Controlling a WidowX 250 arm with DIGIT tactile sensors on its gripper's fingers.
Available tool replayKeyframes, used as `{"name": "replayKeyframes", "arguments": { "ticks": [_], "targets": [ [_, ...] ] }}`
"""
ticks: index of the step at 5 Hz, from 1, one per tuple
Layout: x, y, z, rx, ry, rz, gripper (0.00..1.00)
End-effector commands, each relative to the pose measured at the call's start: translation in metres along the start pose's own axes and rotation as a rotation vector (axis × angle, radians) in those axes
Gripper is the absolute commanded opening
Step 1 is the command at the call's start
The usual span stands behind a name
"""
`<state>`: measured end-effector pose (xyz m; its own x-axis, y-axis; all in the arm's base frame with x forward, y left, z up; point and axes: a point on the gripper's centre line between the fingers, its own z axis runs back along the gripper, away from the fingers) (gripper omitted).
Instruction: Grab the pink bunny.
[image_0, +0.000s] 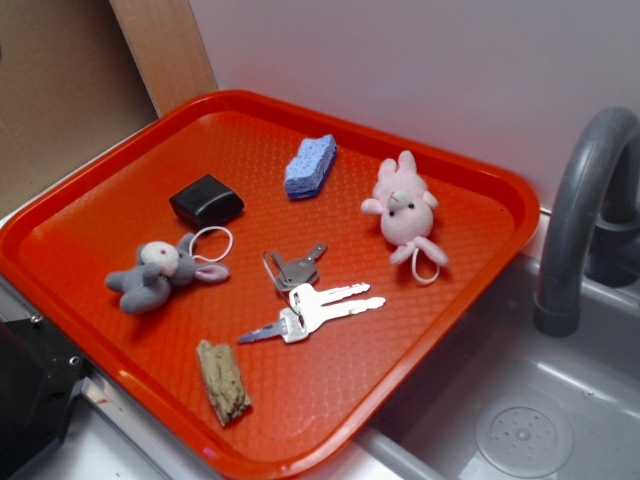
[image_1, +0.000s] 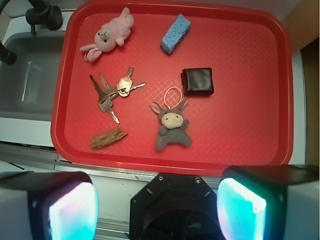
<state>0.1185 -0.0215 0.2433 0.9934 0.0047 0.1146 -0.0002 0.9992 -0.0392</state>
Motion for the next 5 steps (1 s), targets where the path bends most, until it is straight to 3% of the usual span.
{"name": "replayKeyframes", "arguments": {
  "ticks": [1, 2, 4, 5],
  "targets": [
    [0.000, 0.000, 0.000, 0.000, 0.000, 0.000, 1.00],
    [0.027, -0.019, -0.006, -0.040, 0.003, -0.023, 1.00],
    [0.062, -0.051, -0.029, 0.020, -0.168, 0.242, 1.00],
    [0.091, -0.073, -0.061, 0.095, -0.264, 0.429, 1.00]
  ]
}}
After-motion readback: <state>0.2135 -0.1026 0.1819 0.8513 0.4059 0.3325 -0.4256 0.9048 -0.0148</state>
